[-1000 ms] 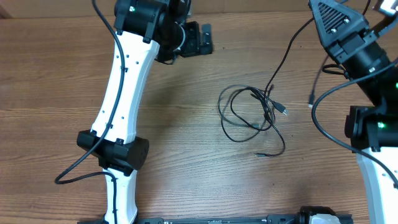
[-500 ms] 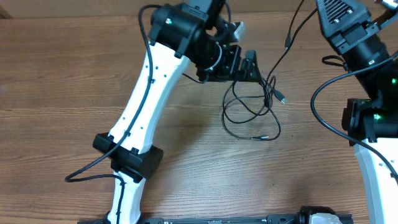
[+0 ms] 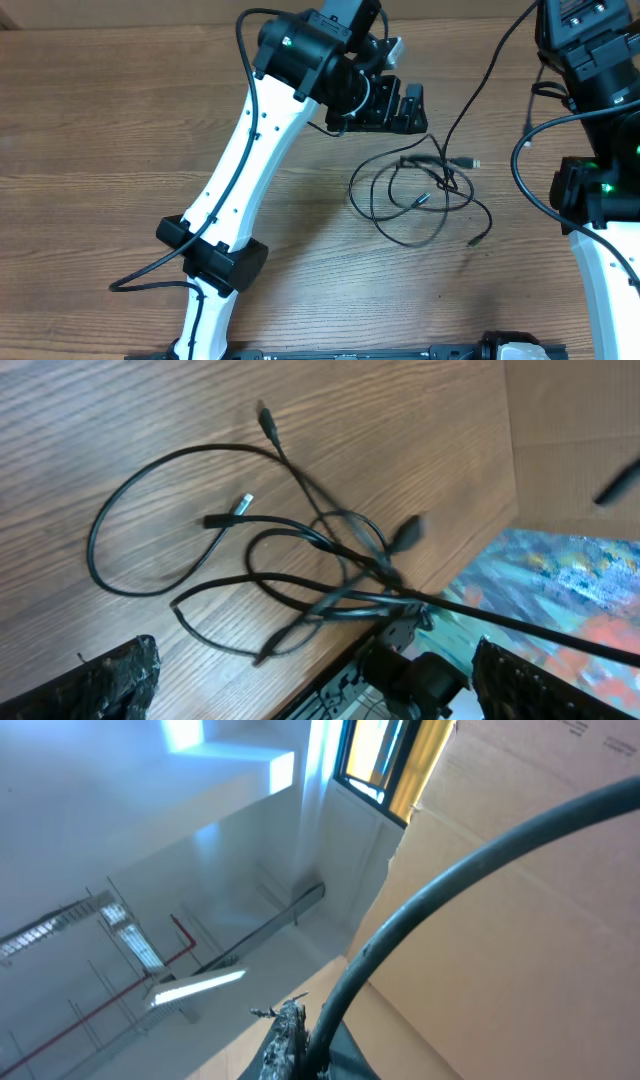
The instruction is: Untangle cables
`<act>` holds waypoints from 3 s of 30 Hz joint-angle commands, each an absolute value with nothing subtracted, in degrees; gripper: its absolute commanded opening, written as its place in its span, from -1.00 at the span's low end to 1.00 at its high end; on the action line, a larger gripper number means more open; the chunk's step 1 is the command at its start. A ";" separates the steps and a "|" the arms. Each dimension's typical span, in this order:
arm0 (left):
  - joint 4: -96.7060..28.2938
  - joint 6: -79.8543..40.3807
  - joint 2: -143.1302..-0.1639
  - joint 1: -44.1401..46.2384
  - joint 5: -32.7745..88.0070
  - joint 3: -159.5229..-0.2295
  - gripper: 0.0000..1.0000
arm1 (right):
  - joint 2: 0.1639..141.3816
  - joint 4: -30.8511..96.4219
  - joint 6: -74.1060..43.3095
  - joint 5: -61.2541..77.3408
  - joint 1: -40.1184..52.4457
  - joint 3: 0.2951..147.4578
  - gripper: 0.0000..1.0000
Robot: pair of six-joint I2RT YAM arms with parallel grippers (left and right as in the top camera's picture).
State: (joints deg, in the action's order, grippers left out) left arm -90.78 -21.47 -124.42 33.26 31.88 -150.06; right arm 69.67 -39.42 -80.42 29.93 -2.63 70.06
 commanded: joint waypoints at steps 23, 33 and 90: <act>-84.84 -24.23 -141.91 41.32 16.01 -150.41 0.99 | 69.25 -40.01 -82.04 28.53 -3.84 72.10 -0.93; -84.27 -24.03 -142.41 41.71 32.29 -150.41 0.99 | 70.24 -39.11 -82.02 29.54 -4.58 72.10 -0.93; -75.94 -6.09 -128.16 43.46 36.62 -149.01 0.99 | 73.43 -35.27 -78.19 30.76 -5.39 72.10 -0.93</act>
State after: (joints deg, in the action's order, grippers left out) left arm -77.52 4.82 -128.03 42.41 35.16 -148.79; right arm 73.60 -34.89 -78.39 30.89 -5.17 70.08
